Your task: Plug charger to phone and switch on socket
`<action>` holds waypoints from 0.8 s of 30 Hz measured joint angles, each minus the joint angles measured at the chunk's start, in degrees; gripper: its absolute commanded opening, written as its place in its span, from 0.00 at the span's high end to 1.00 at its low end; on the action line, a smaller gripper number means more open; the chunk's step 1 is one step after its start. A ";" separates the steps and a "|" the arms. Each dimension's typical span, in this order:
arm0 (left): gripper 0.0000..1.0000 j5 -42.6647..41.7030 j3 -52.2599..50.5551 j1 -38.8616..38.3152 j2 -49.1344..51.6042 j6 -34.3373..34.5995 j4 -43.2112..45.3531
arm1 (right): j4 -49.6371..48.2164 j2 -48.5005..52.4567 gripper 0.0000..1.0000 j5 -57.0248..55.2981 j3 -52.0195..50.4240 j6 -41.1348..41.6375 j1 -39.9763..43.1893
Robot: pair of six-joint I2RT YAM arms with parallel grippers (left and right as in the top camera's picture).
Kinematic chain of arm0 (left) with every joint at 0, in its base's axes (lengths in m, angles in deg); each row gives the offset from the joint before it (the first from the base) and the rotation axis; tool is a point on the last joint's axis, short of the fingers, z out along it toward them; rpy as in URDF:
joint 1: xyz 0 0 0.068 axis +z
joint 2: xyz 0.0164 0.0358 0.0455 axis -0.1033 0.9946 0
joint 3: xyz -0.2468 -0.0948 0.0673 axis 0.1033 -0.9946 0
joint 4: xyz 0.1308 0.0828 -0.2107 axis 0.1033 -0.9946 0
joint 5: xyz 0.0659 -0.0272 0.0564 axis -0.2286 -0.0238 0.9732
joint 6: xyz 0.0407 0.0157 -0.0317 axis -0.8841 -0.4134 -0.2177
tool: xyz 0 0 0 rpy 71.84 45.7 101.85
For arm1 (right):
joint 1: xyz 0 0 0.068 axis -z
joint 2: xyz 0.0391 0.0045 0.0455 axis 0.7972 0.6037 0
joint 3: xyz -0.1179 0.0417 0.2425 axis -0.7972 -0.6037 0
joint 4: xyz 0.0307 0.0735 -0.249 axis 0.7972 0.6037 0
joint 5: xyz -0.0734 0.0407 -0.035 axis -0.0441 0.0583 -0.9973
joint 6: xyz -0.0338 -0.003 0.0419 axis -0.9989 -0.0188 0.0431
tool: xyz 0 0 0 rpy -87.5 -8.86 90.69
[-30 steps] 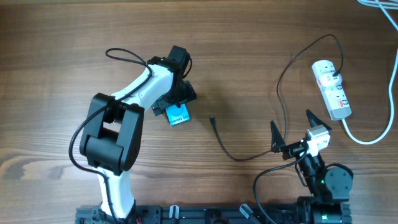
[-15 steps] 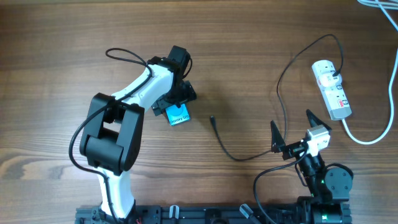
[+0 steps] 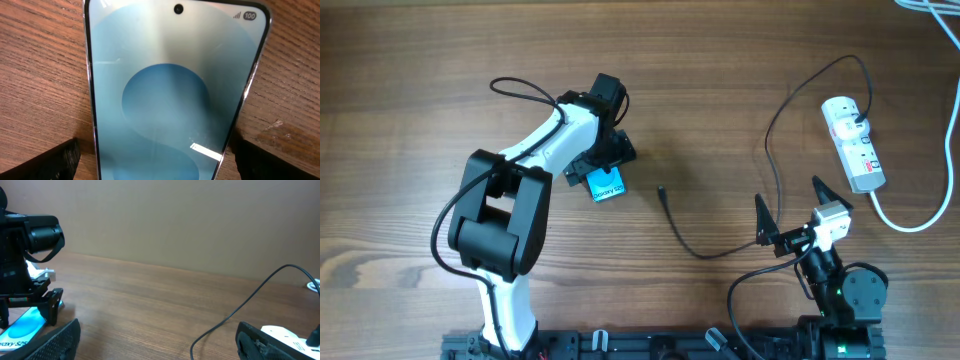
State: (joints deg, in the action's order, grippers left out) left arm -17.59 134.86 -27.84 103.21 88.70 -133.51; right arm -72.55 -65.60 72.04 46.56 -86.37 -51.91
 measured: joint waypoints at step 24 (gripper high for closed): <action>0.00 0.61 0.00 -0.11 0.00 0.20 -0.02 | 0.00 0.00 0.00 0.00 -0.02 0.00 0.00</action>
State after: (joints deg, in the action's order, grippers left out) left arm -16.98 134.86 -27.95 103.21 88.90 -133.53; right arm -72.55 -65.60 72.04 46.54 -86.37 -51.91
